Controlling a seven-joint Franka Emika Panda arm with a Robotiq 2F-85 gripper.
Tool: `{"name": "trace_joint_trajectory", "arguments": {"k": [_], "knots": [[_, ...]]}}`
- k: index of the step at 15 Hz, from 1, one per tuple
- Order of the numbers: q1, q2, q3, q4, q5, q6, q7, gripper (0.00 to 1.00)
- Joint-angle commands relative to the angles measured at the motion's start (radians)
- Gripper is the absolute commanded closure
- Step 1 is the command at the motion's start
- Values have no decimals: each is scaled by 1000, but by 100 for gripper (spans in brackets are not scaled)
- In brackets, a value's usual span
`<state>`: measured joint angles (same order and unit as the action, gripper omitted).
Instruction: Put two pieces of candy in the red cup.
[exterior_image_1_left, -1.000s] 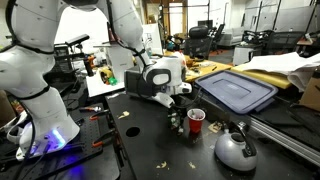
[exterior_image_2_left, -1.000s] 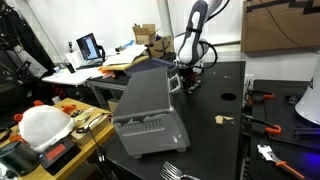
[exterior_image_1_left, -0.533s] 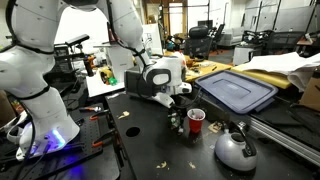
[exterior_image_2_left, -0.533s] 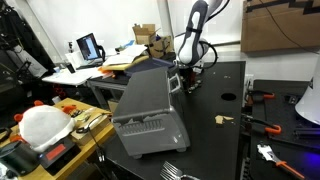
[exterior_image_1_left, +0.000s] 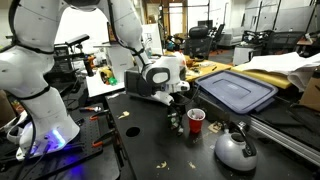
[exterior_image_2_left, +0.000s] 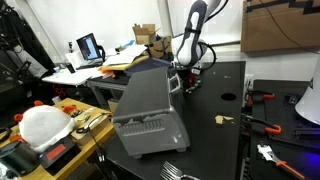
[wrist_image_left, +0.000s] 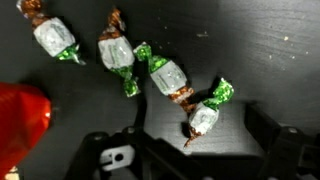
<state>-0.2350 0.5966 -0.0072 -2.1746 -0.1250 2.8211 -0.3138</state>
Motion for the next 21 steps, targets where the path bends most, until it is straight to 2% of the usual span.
{"name": "trace_joint_trajectory", "arguments": {"k": [1,6,7,8,9,17,18,21], "knots": [[17,-17,-5,-15,-23,-8,-22,0],[20,-23,-16,-17,-41,-9,-16,0],[19,-23,-14,-17,-39,-11,-15,25],[19,-24,-14,-17,-39,-12,-15,26],[19,-26,-13,-17,-37,-14,-15,32],[27,-43,-10,-22,-34,-22,-9,94],[30,-47,-12,-24,-34,-25,-7,98],[39,-49,-16,-28,-37,-24,-2,94]]}}
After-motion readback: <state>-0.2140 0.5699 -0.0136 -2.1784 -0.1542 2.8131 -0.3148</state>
